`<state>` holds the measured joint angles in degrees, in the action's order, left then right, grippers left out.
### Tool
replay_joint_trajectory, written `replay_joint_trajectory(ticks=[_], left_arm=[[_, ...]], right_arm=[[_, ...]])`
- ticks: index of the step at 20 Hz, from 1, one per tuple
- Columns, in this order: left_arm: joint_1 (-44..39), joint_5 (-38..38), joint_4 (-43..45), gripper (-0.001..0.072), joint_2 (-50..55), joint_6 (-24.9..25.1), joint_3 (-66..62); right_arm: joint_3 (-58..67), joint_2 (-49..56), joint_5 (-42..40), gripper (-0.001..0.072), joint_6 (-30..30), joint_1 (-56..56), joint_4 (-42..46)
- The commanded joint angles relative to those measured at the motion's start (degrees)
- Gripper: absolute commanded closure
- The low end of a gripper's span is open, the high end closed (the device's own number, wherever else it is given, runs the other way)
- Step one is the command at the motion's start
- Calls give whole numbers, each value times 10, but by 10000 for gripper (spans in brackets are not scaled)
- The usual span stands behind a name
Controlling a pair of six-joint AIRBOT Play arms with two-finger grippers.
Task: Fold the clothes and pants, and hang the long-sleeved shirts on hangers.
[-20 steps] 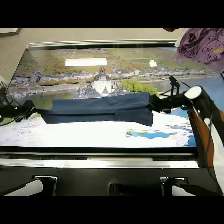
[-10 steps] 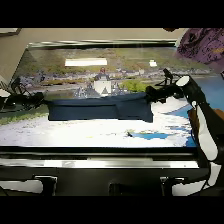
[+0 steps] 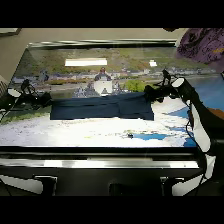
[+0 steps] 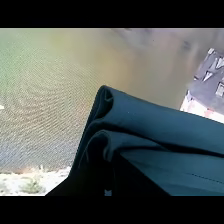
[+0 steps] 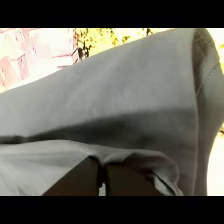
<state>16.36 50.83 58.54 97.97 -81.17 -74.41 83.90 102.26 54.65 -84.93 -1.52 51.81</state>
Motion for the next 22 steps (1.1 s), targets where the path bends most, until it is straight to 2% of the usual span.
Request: replay_joint_trajectory(ticks=[1,3,4,5,6,8,10,13,17,22], left_arm=[[-7,-3,0,615,5,-4,-1],[-4,-3,-1,273,3,-27,-1],[-3,0,0,156,0,-35,-3],[-1,12,0,137,-4,-35,-9],[2,25,0,132,-9,-32,-17],[10,57,20,38,-23,-27,-42],[18,85,48,38,-40,-27,-67],[26,92,59,38,-69,-27,-77],[26,99,58,39,-77,-29,-77],[24,98,58,39,-77,-29,-77]], right_arm=[[1,2,-6,555,-4,0,-17],[3,-1,11,509,-14,-3,-40],[12,-3,34,465,-34,-7,-44],[26,-5,62,272,-53,-16,-43],[46,-6,99,162,-67,-29,-46],[87,-6,154,160,-70,-67,-38],[98,-5,172,135,-67,-117,-37],[98,24,225,57,-19,-166,-38],[98,78,276,45,61,-171,-61],[98,125,251,45,88,-171,-133]])
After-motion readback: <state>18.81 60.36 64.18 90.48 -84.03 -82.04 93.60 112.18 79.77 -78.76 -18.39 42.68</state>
